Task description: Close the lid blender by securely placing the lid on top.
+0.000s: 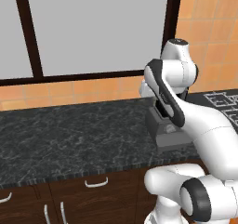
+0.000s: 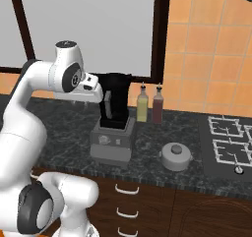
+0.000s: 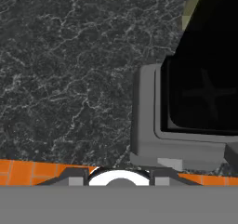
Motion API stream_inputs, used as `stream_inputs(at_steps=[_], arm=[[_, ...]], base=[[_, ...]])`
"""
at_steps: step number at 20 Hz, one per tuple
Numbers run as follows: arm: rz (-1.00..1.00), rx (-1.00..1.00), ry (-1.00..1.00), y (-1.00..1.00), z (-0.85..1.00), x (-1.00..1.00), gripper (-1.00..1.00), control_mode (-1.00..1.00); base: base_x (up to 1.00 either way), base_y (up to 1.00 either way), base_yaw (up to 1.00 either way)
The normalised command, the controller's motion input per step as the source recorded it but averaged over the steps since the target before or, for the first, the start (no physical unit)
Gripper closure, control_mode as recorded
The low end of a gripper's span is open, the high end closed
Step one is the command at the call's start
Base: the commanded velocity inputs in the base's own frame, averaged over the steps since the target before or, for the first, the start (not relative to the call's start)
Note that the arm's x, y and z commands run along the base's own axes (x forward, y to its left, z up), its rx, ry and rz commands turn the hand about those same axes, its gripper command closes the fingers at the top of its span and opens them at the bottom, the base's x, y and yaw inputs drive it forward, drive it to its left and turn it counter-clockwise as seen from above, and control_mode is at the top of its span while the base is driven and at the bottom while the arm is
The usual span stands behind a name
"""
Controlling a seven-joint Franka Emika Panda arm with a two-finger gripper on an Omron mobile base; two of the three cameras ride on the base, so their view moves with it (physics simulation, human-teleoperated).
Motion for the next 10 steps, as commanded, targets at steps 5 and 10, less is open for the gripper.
stream_inputs(at_steps=[5, 10], arm=[[-0.03, 0.08, -0.13, -0.48, -0.07, -0.53, -1.00, -1.00], [-0.20, 0.23, 0.00, -1.00, -0.08, -0.27, -1.00, -1.00]], base=[[0.00, 0.00, 0.00], [0.00, 0.00, 0.00]])
